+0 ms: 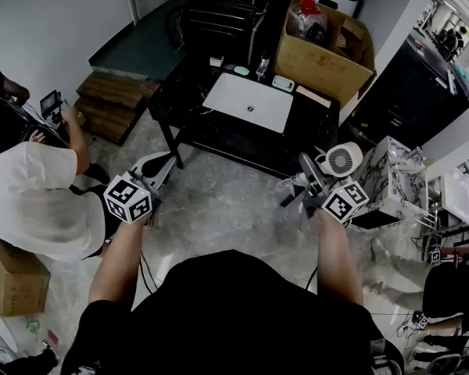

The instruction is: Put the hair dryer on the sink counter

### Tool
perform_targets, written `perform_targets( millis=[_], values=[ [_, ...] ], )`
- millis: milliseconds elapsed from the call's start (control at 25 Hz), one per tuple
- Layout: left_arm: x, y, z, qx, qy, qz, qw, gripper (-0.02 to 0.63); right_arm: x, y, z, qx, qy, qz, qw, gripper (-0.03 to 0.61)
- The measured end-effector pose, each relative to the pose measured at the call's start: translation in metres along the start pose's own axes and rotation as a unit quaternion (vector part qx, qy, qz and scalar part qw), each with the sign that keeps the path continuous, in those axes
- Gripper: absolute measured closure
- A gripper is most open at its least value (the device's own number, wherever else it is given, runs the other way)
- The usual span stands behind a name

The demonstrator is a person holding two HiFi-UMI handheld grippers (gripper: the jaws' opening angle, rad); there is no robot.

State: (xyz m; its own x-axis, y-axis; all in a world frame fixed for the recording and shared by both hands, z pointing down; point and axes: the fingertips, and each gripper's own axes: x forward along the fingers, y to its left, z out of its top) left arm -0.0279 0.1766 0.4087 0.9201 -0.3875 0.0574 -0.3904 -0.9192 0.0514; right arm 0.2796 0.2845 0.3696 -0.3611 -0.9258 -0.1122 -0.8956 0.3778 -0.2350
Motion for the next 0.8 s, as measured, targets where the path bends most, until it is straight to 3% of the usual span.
perform_targets(
  millis=[800],
  values=[
    [0.002, -0.023, -0.006, 0.002, 0.010, 0.014, 0.9999, 0.600, -0.017, -0.006, 0.002, 0.013, -0.004, 0.016, 1.000, 0.430]
  ],
)
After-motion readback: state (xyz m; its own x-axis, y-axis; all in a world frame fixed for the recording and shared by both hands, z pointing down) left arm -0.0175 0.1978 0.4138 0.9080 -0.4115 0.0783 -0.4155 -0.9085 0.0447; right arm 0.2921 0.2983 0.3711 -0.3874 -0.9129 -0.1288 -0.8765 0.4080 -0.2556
